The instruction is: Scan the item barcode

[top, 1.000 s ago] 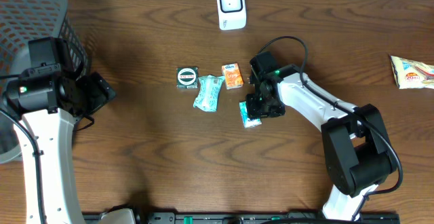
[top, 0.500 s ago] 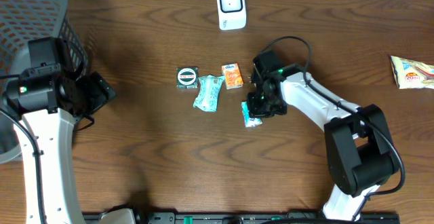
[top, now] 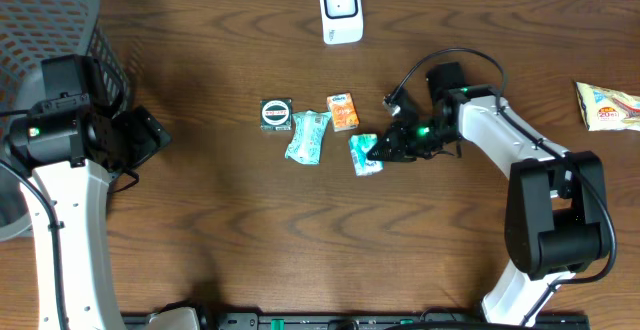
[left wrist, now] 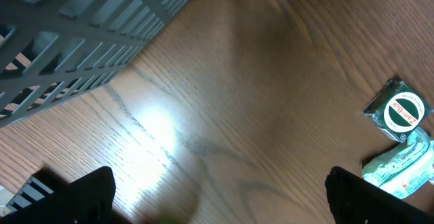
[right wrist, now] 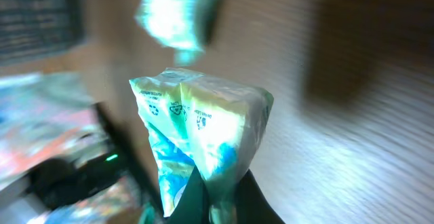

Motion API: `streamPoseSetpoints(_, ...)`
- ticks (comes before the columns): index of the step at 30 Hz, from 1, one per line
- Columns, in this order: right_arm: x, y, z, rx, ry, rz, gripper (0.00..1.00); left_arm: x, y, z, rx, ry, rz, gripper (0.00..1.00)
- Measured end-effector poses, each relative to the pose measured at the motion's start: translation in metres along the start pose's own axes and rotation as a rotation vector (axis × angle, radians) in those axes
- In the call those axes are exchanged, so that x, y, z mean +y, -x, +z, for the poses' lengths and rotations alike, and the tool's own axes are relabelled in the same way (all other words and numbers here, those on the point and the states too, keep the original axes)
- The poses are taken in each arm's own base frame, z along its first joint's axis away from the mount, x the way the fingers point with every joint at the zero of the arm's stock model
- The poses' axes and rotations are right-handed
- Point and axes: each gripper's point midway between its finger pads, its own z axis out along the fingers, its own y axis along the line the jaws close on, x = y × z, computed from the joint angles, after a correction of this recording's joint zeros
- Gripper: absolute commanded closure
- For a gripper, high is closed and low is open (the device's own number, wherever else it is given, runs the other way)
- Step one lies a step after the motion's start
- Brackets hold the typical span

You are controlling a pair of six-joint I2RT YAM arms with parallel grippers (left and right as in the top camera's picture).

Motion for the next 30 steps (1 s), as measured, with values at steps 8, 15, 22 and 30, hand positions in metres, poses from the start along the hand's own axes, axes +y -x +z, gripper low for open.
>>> streamPoseSetpoints(8, 0.007, 0.001, -0.005, -0.017, 0.072, -0.059, 0.99, 0.0, 0.0, 0.0, 0.0, 0.0, 0.0, 0.02)
streamPoseSetpoints(15, -0.007, -0.017, 0.005, 0.007, 0.062, -0.036, 0.99, 0.0, 0.0, 0.0, 0.0, 0.0, 0.0, 0.03)
streamPoseSetpoints(22, -0.003, -0.02, 0.01, -0.008, 0.12, -0.054, 0.99, 0.0, 0.0, 0.0, 0.0, 0.0, 0.0, 0.02)
streamPoseSetpoints(30, -0.047, -0.028, 0.009, 0.029, -0.139, 0.076, 0.96, 0.0, 0.0, 0.0, 0.0, 0.0, 0.0, 0.02)
